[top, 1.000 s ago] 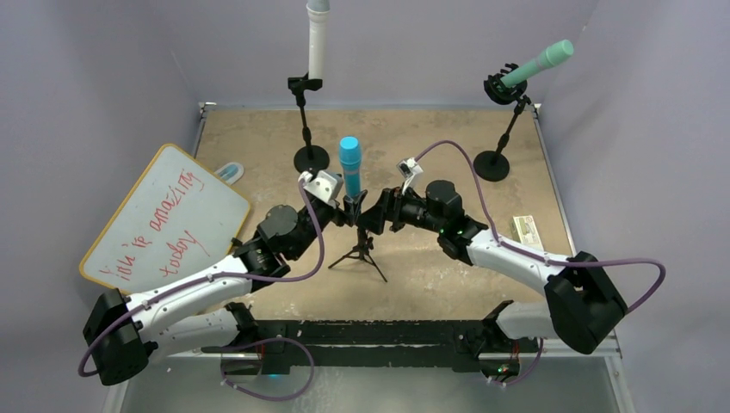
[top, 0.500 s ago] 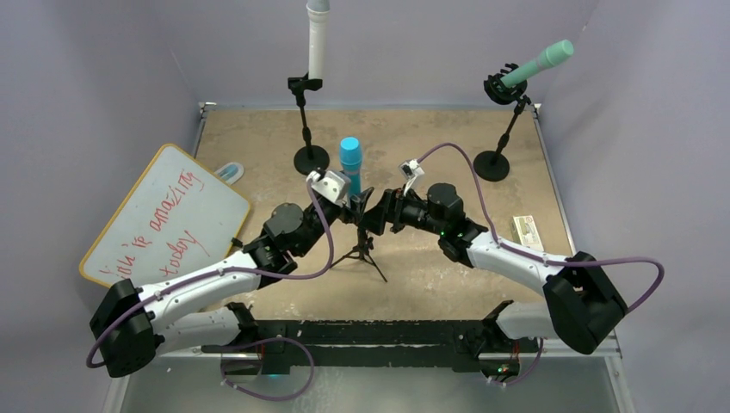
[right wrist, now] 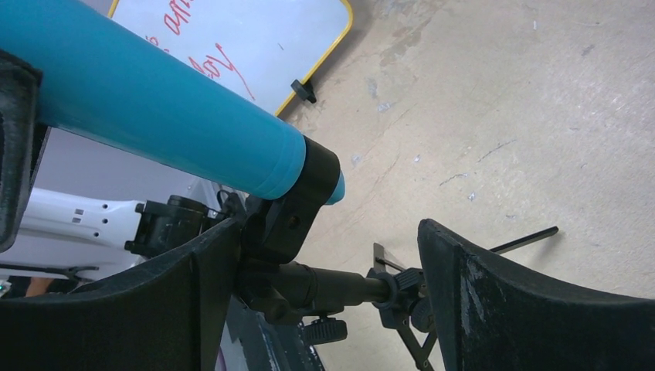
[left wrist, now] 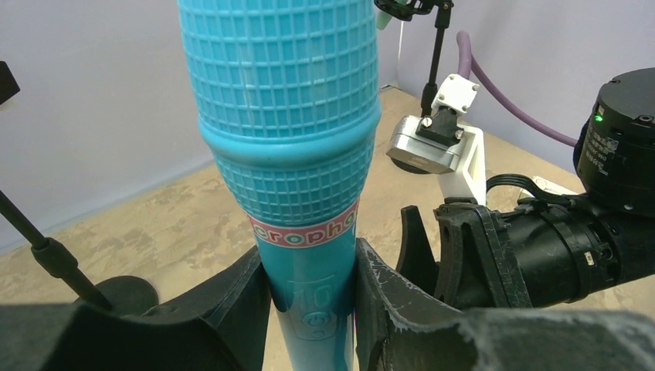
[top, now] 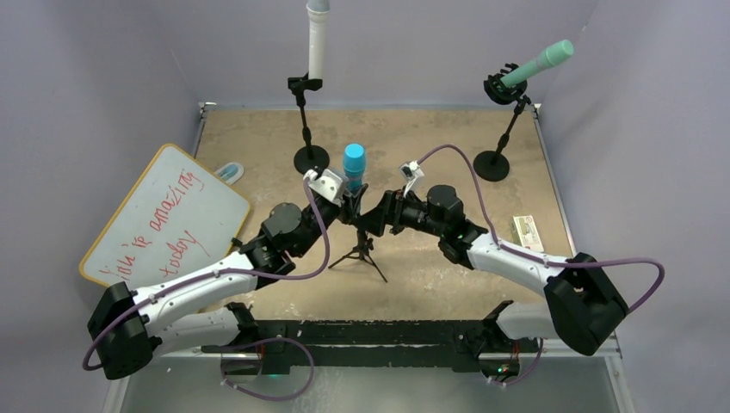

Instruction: Remove the microphone from the stand

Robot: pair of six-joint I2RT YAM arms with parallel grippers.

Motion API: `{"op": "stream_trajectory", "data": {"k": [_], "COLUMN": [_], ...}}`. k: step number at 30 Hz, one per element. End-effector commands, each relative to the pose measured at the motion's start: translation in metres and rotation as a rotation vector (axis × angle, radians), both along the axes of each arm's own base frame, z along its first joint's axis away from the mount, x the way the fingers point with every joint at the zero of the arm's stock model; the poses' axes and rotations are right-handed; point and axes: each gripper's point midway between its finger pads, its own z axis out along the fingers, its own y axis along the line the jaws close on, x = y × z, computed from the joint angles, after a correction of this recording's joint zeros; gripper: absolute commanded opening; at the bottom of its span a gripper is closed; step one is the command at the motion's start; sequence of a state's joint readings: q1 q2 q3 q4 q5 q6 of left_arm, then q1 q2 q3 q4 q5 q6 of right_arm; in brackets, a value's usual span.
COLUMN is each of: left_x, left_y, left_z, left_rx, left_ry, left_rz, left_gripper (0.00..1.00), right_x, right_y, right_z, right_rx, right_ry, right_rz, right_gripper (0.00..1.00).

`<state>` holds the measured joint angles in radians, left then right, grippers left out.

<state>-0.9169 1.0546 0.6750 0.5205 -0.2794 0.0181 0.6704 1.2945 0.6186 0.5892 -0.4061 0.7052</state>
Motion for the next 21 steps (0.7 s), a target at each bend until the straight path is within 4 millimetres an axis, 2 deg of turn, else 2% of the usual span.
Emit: {"op": "stream_trajectory", "data": {"k": [1,11,18,21], "left_x": [-0.010,-0.015,-0.019,-0.019], "left_y": [0.009,0.021,0.035,0.044], "left_z": [0.058,0.098,0.107,0.104], "left_rx": [-0.115,-0.159,-0.184,-0.174], "left_ry": [-0.101,-0.150,-0.165,-0.153], "left_rz": [-0.018,0.000,0.036,0.063], "left_gripper": [0.16,0.02,0.00,0.00], "right_x": [-0.003,-0.006,-0.006,-0.006], "right_y": [-0.011,-0.011,-0.010,-0.009], "right_z": [-0.045,-0.056,-0.057,-0.052], "right_rx": [-0.118,-0.114,-0.119,-0.102], "right_ry": [0.093,0.136,0.139,0.133], "right_rz": [-0.038,-0.041,-0.040,-0.032], "right_gripper": [0.84,0.82,0.82,0.82]}}
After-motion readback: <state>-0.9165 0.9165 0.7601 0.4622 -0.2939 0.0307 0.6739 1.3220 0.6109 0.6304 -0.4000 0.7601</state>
